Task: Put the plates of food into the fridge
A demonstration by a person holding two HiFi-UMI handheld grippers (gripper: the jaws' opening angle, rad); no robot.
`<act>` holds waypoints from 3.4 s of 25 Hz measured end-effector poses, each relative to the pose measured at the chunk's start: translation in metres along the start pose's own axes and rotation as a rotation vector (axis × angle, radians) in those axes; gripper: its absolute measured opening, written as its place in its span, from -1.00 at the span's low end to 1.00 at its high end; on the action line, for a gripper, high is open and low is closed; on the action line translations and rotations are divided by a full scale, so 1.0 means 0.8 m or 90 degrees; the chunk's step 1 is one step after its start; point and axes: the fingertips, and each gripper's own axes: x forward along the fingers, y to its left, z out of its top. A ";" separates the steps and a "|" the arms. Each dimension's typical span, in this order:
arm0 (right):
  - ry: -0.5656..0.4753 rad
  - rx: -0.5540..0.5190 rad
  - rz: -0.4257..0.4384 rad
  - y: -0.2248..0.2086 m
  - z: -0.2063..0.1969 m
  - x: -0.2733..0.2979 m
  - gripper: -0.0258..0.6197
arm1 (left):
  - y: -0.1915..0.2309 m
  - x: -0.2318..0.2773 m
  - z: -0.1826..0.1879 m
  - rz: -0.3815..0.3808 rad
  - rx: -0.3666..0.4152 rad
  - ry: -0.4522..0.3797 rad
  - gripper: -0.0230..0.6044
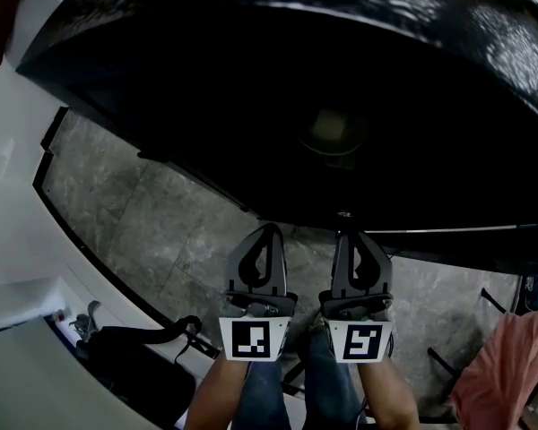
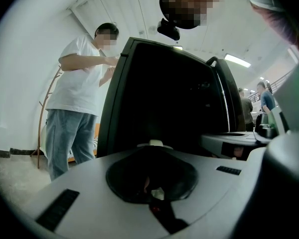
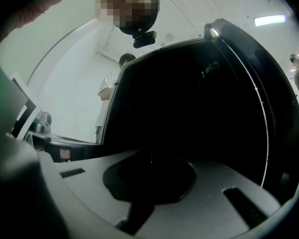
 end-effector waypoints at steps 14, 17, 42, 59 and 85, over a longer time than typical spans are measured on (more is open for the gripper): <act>0.008 -0.014 0.002 -0.005 0.013 -0.006 -0.88 | -0.005 -0.007 0.016 -0.002 0.008 0.012 -0.91; 0.003 -0.016 -0.008 -0.009 0.023 -0.010 -0.88 | -0.008 -0.008 0.030 -0.004 0.015 0.009 -0.91; -0.039 -0.013 -0.023 -0.028 0.194 -0.013 -0.88 | -0.029 -0.031 0.194 0.004 0.023 0.007 -0.91; -0.028 -0.001 -0.001 -0.037 0.312 -0.035 -0.88 | -0.055 -0.060 0.324 -0.020 0.025 -0.012 -0.91; -0.074 -0.015 0.041 -0.034 0.439 -0.076 -0.88 | -0.111 -0.110 0.442 -0.064 0.017 -0.063 -0.91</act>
